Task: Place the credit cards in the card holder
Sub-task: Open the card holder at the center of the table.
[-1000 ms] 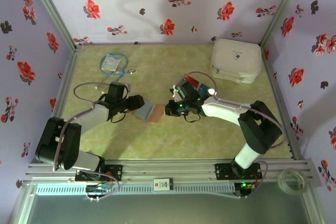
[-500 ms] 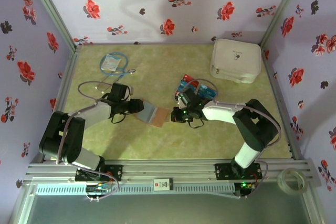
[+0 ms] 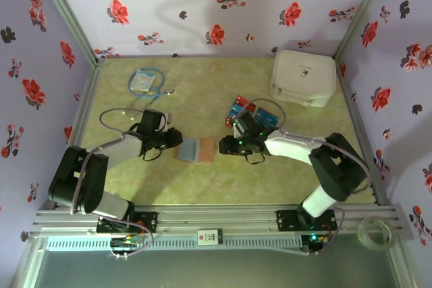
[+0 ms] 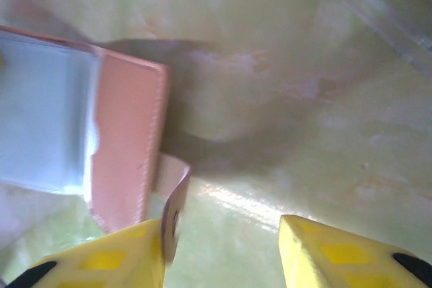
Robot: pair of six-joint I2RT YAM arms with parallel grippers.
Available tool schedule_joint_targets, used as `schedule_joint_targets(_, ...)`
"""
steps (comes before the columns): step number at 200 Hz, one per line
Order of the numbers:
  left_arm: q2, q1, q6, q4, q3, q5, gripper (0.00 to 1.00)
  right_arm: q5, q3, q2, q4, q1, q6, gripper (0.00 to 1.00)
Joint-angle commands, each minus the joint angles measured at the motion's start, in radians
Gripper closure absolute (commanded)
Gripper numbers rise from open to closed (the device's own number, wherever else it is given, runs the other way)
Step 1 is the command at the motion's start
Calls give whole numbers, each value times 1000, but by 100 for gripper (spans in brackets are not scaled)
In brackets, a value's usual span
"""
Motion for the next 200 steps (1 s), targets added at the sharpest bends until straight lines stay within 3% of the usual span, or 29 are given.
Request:
schedule_joint_targets(1, -36, -5, -23, 12, -17, 3, 80, 62, 10, -101, -68, 0, 18, 53)
schedule_joint_targets(38, -51, -7, -33, 12, -25, -1, 80, 82, 73, -129, -90, 69, 23, 53)
schedule_joint_targets(82, -60, -6, -40, 12, -25, -12, 74, 66, 177, 78, 15, 166, 27, 60)
schedule_joint_targets(126, -81, -4, -58, -1, -10, -13, 57, 103, 174, 230, 102, 160, 17, 69)
schedule_joint_targets(174, -123, 15, -98, 15, -28, -14, 56, 99, 128, 270, 141, 145, 35, 72)
schedule_joint_targets(200, -157, 27, -99, 1, -51, -68, 54, 101, 118, 277, 149, 144, 40, 72)
